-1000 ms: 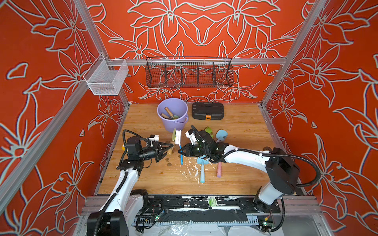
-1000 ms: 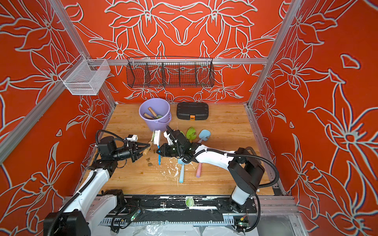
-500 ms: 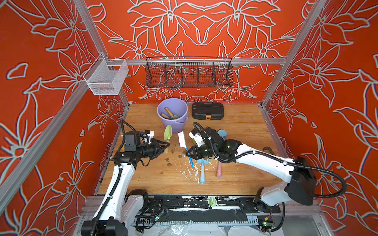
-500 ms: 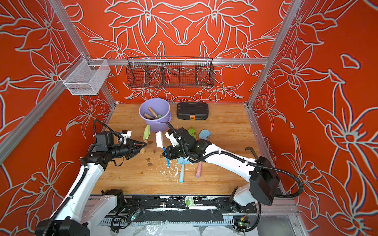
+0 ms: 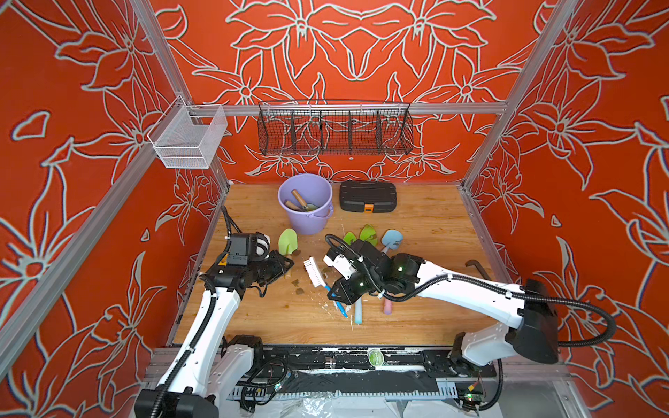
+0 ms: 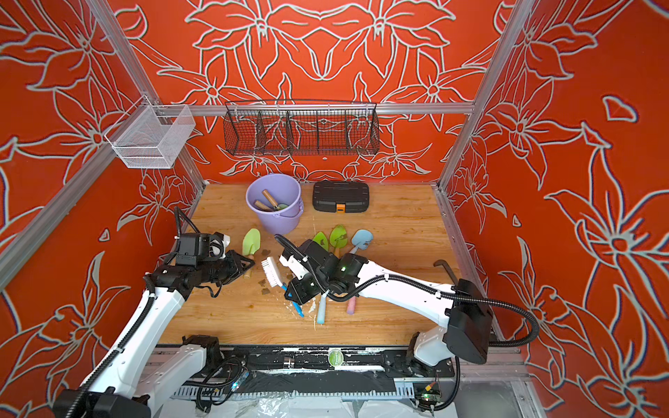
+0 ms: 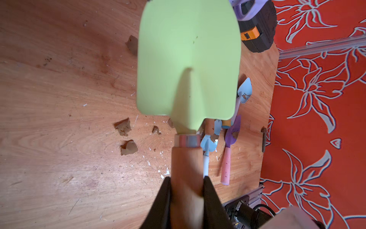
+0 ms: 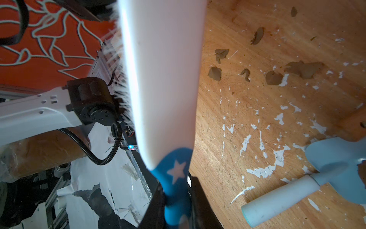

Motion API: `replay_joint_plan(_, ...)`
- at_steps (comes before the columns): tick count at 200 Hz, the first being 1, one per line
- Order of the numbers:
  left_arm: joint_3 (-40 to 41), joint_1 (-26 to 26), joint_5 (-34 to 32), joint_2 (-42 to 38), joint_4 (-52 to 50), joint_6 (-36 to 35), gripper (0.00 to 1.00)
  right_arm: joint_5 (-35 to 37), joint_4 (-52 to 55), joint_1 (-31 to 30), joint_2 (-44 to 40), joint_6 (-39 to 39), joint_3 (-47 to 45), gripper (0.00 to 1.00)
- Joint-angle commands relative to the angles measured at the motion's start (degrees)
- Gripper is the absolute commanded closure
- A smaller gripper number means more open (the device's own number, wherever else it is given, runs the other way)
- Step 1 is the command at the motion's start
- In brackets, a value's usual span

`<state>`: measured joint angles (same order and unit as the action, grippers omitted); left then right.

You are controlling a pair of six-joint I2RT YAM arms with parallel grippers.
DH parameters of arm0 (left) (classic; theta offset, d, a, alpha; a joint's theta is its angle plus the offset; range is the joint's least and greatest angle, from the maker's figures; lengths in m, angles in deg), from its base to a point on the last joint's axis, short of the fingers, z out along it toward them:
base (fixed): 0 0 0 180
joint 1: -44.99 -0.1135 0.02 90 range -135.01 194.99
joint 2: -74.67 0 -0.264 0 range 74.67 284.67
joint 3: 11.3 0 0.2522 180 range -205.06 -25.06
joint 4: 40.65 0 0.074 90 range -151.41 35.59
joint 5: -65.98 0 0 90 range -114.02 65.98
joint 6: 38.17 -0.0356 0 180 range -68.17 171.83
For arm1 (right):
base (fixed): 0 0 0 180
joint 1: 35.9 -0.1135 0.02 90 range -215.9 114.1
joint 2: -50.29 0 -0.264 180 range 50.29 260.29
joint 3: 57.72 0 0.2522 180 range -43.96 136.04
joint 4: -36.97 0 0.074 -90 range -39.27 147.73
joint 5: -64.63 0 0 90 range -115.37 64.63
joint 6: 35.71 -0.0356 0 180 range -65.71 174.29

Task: Brush the soil off the hand trowel and place it into the bucket
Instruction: Brush off the soil from the hand trowel.

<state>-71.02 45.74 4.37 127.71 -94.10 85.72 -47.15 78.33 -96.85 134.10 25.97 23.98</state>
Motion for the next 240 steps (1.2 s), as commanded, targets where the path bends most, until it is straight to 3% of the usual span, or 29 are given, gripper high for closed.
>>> replay_joint_plan(1, 0.3, 0.2, 2.3, 0.9, 2.9, 0.4, 1.0, -0.7, -2.1, -0.9, 0.4, 1.9, 3.2, 1.0)
replay_joint_plan(114, -0.3, 0.2, 6.5, 0.8, 5.4, 2.4, 1.0, -3.0, -4.6, -1.6, 14.1, 1.9, 3.5, 1.0)
replay_joint_plan(168, -0.7, 0.2, 5.2, 0.7, 4.7, 1.0, 1.0, 5.6, 0.1, -1.2, 12.3, 1.2, 3.8, 1.0)
replay_joint_plan(197, -1.5, 0.3, 3.2, 1.1, 3.9, 0.1, 1.0, 15.6, 6.2, -0.7, 10.5, 0.5, 5.4, 1.0)
replay_joint_plan(212, -4.4, 0.6, 0.4, 1.8, 1.4, -1.4, 1.0, 18.8, 6.5, -0.2, 8.9, 0.1, 4.5, 1.0)
replay_joint_plan(240, -12.2, 3.8, -7.5, 3.0, -2.5, -3.8, 1.0, 18.3, 3.3, 1.5, 5.2, -1.8, 1.1, 1.0)
